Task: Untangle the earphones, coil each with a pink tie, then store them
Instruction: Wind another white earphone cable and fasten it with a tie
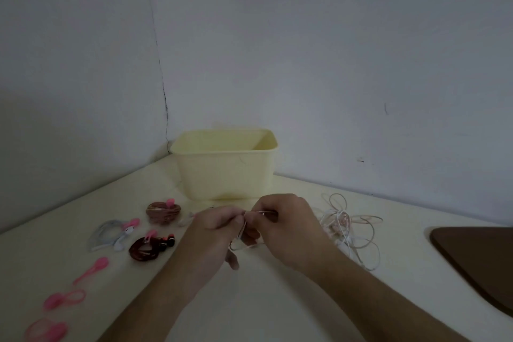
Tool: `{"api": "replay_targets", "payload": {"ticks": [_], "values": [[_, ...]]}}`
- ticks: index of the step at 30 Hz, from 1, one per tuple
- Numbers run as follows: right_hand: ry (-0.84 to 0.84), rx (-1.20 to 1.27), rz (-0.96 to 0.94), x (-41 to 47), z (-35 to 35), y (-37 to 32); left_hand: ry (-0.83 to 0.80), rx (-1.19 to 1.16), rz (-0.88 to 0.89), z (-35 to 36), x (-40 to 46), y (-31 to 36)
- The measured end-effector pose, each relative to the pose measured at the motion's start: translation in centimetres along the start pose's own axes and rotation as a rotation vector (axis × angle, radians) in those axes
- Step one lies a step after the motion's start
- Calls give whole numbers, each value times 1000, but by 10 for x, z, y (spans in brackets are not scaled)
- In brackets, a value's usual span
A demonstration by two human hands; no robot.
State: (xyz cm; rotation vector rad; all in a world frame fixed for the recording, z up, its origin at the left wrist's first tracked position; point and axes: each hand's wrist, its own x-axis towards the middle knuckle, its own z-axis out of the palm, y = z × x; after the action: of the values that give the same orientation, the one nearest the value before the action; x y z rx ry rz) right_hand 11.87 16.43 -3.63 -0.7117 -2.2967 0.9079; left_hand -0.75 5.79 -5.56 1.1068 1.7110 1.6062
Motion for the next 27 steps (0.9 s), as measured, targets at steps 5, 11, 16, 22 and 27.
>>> {"api": "replay_targets", "payload": {"ticks": [5, 11, 16, 22, 27], "values": [[54, 82, -9, 0, -3, 2, -50, -7, -37, -2, 3, 2], [167, 196, -33, 8, -10, 9, -79, -65, 1, -2, -1, 4], [149, 379, -53, 10, -17, 9, -83, -46, 18, -2, -1, 2], [146, 380, -25, 12, -11, 18, -305, -342, -40, -2, -8, 7], [20, 88, -31, 6, 10, 16, -98, -623, 3, -5, -7, 13]]}}
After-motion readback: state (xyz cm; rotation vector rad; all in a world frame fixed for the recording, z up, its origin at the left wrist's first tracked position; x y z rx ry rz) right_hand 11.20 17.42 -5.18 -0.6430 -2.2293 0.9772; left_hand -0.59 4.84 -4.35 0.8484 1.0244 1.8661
